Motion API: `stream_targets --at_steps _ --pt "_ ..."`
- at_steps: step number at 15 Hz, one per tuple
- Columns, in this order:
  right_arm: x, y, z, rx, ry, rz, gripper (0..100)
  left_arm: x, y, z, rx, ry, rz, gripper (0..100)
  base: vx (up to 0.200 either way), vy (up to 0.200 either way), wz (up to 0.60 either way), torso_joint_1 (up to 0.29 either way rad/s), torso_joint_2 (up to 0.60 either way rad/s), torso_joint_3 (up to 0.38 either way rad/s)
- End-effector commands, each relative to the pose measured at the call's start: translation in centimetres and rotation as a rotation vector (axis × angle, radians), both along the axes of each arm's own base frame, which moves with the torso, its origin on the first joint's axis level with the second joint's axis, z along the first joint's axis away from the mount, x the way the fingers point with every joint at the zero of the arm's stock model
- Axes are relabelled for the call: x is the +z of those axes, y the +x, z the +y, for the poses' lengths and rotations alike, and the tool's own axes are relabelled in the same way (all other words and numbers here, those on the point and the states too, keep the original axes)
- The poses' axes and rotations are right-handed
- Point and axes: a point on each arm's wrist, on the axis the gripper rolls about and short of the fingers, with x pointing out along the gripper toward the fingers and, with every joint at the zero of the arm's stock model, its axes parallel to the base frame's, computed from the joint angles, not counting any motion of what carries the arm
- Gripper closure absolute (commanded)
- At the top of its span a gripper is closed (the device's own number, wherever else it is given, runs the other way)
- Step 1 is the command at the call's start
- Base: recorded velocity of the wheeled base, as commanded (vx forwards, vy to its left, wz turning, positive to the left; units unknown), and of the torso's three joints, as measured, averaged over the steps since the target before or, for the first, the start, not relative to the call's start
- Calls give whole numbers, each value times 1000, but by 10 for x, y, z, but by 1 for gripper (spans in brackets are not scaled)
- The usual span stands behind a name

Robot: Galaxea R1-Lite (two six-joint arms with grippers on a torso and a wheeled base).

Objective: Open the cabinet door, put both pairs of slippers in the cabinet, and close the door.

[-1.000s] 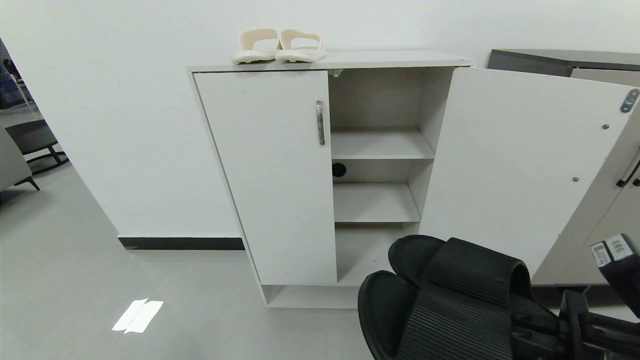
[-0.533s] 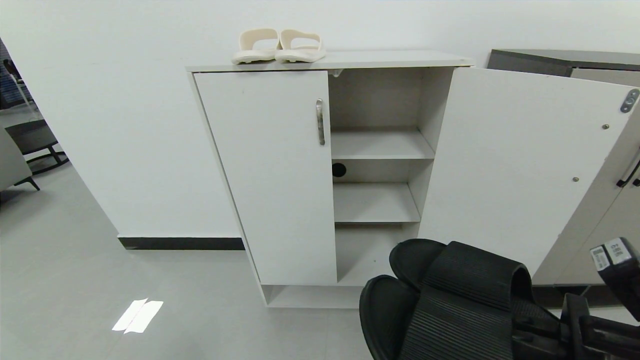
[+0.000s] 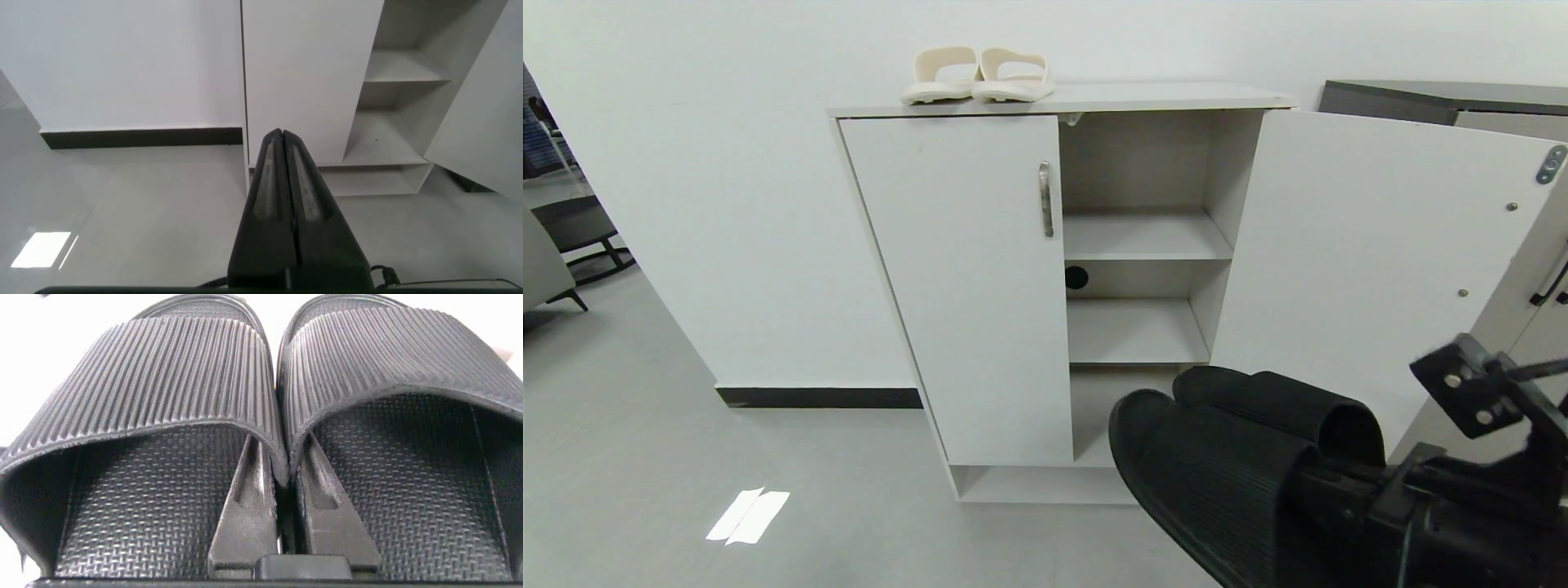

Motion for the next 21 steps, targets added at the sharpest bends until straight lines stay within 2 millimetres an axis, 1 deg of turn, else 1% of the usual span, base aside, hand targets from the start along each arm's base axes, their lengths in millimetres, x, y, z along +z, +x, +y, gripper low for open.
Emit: stream_targets --at_steps 1,4,5,6,7,10,12,14,17,21 --pt "-6 32 45 -121 3 76 100 0 0 0 0 0 2 100 0 0 0 0 0 0" --pt "-19 63 81 -296 -31 72 100 0 0 0 0 0 2 100 0 0 0 0 0 0" --pt "-22 74 90 -356 -46 58 100 0 0 0 -2 3 2 100 0 0 0 0 0 0" --pt "-22 81 94 -403 -49 42 100 0 0 0 -2 1 2 100 0 0 0 0 0 0" --pt "-21 91 96 -472 -75 30 100 0 0 0 0 -3 2 100 0 0 0 0 0 0" --pt "-9 106 92 -562 -94 18 100 0 0 0 0 -5 2 100 0 0 0 0 0 0" --pt "-7 112 92 -601 -122 -3 100 0 0 0 0 -2 2 100 0 0 0 0 0 0" --pt "-9 114 92 -604 -139 -10 100 0 0 0 -2 -8 2 100 0 0 0 0 0 0" --pt "-6 118 97 -609 -130 -20 100 0 0 0 0 -3 2 100 0 0 0 0 0 0" --pt "-3 135 114 -661 -142 -63 100 0 0 0 -2 -2 2 100 0 0 0 6 -1 -133"
